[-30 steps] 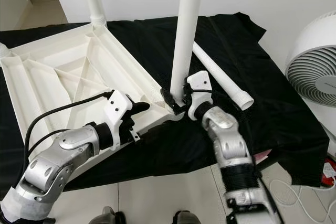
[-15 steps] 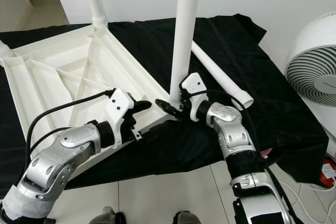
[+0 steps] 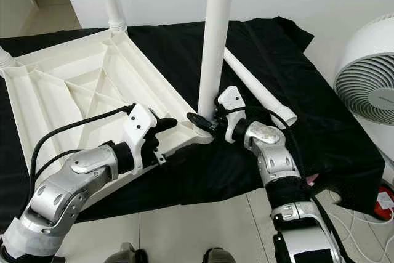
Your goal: Building children table
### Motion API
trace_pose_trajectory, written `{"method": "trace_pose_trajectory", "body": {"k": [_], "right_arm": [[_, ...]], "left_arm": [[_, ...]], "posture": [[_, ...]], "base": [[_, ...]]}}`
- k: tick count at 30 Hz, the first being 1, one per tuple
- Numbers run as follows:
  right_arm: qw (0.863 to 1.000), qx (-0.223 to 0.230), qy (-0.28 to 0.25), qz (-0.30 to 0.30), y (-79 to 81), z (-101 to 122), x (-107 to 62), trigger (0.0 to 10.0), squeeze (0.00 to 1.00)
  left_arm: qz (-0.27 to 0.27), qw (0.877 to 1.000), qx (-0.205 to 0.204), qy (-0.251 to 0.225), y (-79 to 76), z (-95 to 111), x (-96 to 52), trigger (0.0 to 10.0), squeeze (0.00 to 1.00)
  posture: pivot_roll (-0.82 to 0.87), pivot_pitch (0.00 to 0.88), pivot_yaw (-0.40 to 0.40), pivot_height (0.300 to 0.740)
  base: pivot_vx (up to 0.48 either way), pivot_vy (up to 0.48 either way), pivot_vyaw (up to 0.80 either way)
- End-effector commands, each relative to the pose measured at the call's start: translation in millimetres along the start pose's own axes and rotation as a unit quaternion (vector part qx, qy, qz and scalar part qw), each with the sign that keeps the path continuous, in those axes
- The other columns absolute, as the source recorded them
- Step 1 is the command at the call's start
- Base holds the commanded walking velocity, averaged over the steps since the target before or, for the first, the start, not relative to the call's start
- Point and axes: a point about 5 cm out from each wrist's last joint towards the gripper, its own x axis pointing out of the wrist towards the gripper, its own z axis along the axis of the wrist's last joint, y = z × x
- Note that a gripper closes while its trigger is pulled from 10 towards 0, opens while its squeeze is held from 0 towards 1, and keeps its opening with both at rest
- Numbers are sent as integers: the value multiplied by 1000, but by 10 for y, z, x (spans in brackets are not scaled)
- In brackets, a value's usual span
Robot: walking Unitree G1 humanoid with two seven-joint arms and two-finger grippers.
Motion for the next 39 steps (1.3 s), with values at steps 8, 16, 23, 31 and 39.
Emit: {"method": "trace_pose_trajectory", "body": {"k": [8, 16, 23, 31, 39], "right_arm": [[991, 46, 30, -121, 94, -91, 2, 10000, 0], [945, 101, 51, -306, 194, -100, 18, 10000, 0], [910, 128, 32, -392, 457, -23, 43, 10000, 0], [924, 128, 6, -360, 481, 86, 81, 10000, 282], [941, 118, -11, -317, 405, 121, 3, 10000, 1000]], "left_arm": [[-3, 1000, -6, 9, -11, -36, -17, 10000, 0], [-6, 1000, -7, 11, -21, -43, -18, 10000, 0], [-4, 1000, -8, 9, -16, -40, -15, 10000, 0], [-7, 1000, -7, 9, -15, -35, -7, 10000, 0], [-8, 1000, -8, 9, -37, -46, 3, 10000, 0]], "posture": [[-82, 100, 46, 740], [-82, 106, 44, 740], [-82, 106, 44, 740], [-85, 107, 42, 740], [-85, 93, 36, 740]], "base": [[0, 0, 0], [0, 0, 0], [0, 0, 0], [0, 0, 0], [0, 0, 0]]}}
